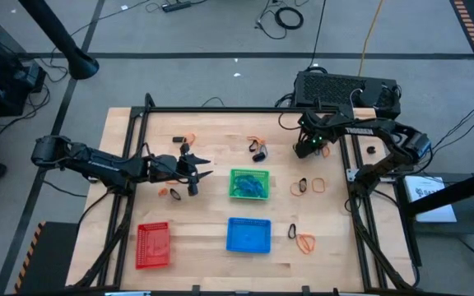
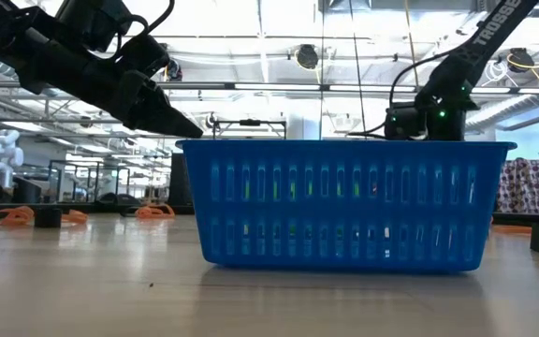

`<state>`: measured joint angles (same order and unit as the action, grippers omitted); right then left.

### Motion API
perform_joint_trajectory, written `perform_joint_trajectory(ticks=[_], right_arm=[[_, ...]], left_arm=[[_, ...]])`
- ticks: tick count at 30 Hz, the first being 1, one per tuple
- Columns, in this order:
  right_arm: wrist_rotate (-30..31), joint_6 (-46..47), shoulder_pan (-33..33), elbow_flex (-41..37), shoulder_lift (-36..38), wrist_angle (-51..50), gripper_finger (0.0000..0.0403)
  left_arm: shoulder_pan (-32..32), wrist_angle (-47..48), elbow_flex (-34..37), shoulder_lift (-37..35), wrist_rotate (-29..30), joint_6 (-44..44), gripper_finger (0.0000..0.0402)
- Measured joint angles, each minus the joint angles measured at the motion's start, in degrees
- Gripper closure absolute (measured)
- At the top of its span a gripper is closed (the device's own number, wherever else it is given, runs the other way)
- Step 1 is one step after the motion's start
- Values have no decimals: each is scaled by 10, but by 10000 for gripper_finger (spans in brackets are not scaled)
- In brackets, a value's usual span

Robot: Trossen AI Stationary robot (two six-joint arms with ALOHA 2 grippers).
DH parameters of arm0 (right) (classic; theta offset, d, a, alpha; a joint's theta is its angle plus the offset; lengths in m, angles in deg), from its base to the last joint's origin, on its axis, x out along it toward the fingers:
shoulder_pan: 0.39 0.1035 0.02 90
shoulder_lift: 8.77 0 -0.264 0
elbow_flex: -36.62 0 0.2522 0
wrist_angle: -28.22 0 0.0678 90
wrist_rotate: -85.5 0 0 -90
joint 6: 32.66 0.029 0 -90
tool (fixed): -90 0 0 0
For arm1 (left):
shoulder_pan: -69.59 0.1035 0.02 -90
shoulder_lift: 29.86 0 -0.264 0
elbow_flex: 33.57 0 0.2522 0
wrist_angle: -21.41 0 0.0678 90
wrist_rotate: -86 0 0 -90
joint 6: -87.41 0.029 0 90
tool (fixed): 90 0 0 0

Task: Sort rubber bands into baskets
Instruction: Put the blue rubberband into the green bin

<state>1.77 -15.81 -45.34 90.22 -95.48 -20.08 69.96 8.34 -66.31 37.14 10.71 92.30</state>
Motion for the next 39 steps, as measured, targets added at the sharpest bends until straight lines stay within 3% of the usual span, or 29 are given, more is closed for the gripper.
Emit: perform_joint_trajectory(ticks=[3,8,15,21,29,39], right_arm=[[18,-18,0,6,3,-3,389],[66,-16,-1,34,23,-15,400],[24,-24,0,64,84,-67,402],[-56,1,20,64,147,-72,402],[-149,-10,149,64,165,20,403],[-154,-25,343,64,138,221,403]], left_arm=[[0,0,0,0,0,0,224],[0,0,0,0,0,0,224],[0,4,0,0,0,0,224],[0,6,0,0,0,0,224],[0,6,0,0,0,15,224],[2,14,0,0,4,42,224]])
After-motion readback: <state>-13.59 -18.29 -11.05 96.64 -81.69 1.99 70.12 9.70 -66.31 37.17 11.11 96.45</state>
